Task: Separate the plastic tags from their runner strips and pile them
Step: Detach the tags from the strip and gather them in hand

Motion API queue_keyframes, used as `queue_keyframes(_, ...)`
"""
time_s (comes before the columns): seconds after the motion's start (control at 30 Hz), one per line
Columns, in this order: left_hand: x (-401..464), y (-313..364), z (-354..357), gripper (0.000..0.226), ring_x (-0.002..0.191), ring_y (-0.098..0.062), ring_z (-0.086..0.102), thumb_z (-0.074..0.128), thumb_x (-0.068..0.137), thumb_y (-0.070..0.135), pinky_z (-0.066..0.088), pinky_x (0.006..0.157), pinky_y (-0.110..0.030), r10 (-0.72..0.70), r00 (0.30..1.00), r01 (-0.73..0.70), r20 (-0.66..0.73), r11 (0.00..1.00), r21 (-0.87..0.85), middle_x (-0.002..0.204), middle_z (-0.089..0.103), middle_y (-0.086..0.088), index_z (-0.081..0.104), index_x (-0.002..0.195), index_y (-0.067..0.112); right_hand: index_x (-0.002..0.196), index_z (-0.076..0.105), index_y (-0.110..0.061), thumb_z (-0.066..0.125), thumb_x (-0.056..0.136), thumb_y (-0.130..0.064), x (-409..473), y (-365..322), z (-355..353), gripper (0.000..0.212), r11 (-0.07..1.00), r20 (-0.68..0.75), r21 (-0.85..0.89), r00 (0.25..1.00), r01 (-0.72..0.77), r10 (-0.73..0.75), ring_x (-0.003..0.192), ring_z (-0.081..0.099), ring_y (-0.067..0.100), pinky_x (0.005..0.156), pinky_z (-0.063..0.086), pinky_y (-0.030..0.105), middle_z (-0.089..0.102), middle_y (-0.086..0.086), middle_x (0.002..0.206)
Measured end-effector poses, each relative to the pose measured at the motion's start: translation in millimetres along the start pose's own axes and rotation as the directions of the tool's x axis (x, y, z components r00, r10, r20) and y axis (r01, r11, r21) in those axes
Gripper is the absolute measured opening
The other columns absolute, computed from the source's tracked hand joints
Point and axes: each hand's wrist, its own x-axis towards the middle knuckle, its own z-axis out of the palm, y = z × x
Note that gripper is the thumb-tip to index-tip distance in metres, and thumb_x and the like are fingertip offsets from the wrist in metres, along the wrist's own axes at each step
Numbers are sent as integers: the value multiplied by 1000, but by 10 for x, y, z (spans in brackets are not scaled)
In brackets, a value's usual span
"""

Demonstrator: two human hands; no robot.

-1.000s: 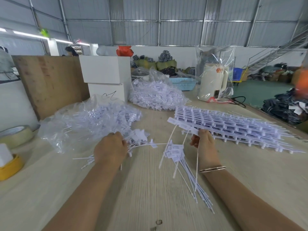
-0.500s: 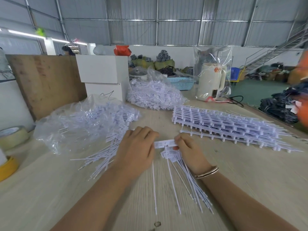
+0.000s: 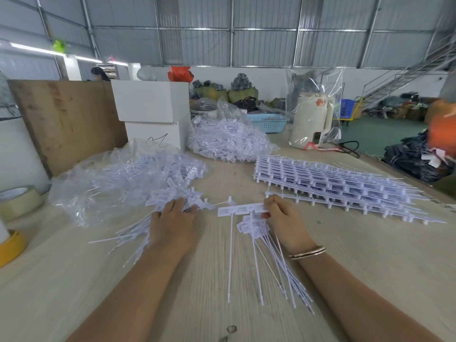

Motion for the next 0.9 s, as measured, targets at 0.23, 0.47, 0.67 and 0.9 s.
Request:
queue_keyframes(0.23,-193,277,-353,43,104,-24,61,55,73,12,46,83,-42,317,739,-505,-594,844,-179,115,65,-1,66,114,19,74,51,1,43,93,-2,-29,-14,19,22,999,87,12,995,48,-49,58,39,10,53,32,13,45,9,67)
queue_keyframes(0.47,-278,593,-205,27,89,-20,58,52,88,18,33,65,-27,344,845,-486,-410,814,-318,104,63,1,50,115,20,69,48,-10,42,98,-9,-87,-74,78,29,995,231,39,967,97,-103,57,40,5,57,33,17,45,0,63)
queue_keyframes(0.67,-232,524,-158,17,74,-22,61,63,87,27,41,57,-32,233,858,-436,-458,801,-411,84,65,-2,58,95,13,79,66,-8,63,88,-13,-98,-83,83,11,988,289,-27,948,150,-136,64,56,15,64,45,32,64,8,70)
queue_keyframes(0.9,-178,454,-109,10,59,-11,59,71,82,24,42,61,-27,240,924,-381,-297,536,-753,64,65,5,68,81,15,80,70,-2,61,88,-3,-93,-83,36,12,973,297,24,928,229,-226,67,61,13,65,48,23,68,13,78)
